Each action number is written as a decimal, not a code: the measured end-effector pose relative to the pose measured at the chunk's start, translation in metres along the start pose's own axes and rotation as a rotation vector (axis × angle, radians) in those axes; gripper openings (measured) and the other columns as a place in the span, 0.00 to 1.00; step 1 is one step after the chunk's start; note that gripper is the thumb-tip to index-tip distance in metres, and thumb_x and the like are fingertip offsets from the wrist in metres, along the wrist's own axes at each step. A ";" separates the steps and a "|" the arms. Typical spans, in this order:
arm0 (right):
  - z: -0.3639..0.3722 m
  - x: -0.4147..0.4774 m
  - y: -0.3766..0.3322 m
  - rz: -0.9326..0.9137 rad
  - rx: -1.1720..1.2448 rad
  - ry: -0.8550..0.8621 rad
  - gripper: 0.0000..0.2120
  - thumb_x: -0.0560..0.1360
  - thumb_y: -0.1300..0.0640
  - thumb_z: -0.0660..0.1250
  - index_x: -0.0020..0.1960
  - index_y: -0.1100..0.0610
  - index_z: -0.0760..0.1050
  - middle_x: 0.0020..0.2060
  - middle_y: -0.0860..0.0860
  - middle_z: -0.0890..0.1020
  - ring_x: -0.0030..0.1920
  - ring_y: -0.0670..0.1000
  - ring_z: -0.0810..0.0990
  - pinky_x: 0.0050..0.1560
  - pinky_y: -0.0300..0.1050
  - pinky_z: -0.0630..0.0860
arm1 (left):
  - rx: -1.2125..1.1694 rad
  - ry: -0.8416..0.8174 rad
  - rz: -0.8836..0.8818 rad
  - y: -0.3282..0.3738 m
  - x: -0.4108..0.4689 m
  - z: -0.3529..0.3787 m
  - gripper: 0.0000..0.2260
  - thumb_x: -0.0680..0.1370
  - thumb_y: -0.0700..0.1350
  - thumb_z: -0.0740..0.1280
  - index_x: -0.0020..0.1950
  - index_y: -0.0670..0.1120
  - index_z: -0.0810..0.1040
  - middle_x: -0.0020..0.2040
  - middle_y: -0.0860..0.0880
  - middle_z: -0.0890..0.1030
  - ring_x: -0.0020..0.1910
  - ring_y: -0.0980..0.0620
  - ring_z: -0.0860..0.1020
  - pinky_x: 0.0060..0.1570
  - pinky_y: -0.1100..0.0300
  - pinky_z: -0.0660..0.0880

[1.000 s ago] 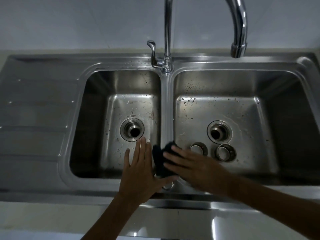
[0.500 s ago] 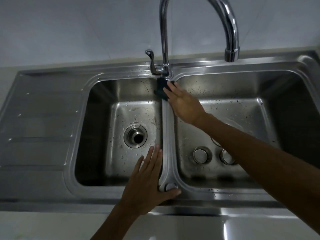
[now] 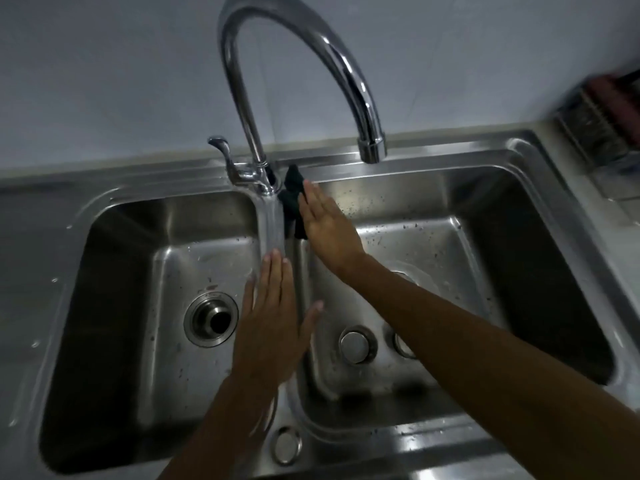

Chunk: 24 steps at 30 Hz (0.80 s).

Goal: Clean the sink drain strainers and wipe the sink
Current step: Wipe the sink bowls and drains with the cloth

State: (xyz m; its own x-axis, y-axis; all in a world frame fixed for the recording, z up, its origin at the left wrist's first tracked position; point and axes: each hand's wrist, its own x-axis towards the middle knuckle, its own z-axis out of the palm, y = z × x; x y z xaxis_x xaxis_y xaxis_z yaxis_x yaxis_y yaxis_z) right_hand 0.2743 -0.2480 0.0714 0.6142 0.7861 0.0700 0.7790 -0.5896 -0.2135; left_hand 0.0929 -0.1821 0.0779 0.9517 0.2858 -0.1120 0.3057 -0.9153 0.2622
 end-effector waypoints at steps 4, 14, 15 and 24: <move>0.012 0.001 0.043 -0.083 -0.116 0.061 0.30 0.80 0.68 0.53 0.81 0.67 0.52 0.81 0.63 0.51 0.82 0.60 0.50 0.81 0.56 0.55 | 0.024 0.044 -0.038 0.003 0.048 -0.003 0.43 0.80 0.71 0.42 0.84 0.42 0.40 0.84 0.43 0.36 0.83 0.47 0.36 0.83 0.44 0.46; 0.079 -0.025 0.118 0.022 0.009 -0.324 0.25 0.87 0.56 0.51 0.82 0.59 0.53 0.83 0.55 0.53 0.83 0.57 0.50 0.80 0.56 0.55 | 0.027 0.122 -0.030 0.007 0.058 0.008 0.46 0.79 0.74 0.45 0.85 0.43 0.41 0.85 0.45 0.40 0.84 0.49 0.39 0.82 0.45 0.47; 0.090 -0.023 0.108 0.013 0.030 -0.314 0.25 0.87 0.54 0.50 0.82 0.59 0.54 0.82 0.55 0.54 0.83 0.57 0.49 0.81 0.56 0.52 | 0.029 0.125 -0.024 0.009 0.060 0.008 0.45 0.80 0.74 0.46 0.85 0.43 0.42 0.85 0.45 0.40 0.84 0.50 0.40 0.82 0.45 0.47; 0.130 -0.040 0.132 -0.191 -0.067 -0.235 0.29 0.82 0.55 0.58 0.82 0.56 0.56 0.82 0.53 0.57 0.82 0.56 0.55 0.80 0.59 0.56 | 0.015 0.092 -0.050 0.001 0.052 0.010 0.44 0.79 0.72 0.49 0.85 0.44 0.42 0.85 0.47 0.42 0.84 0.51 0.41 0.82 0.45 0.48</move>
State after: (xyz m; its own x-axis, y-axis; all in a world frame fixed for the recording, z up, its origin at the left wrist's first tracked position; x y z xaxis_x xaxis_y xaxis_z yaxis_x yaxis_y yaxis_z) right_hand 0.3358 -0.3333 -0.0862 0.4157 0.9007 -0.1264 0.8889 -0.4317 -0.1531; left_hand 0.1422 -0.1709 0.0629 0.9341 0.3552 -0.0358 0.3528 -0.9033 0.2442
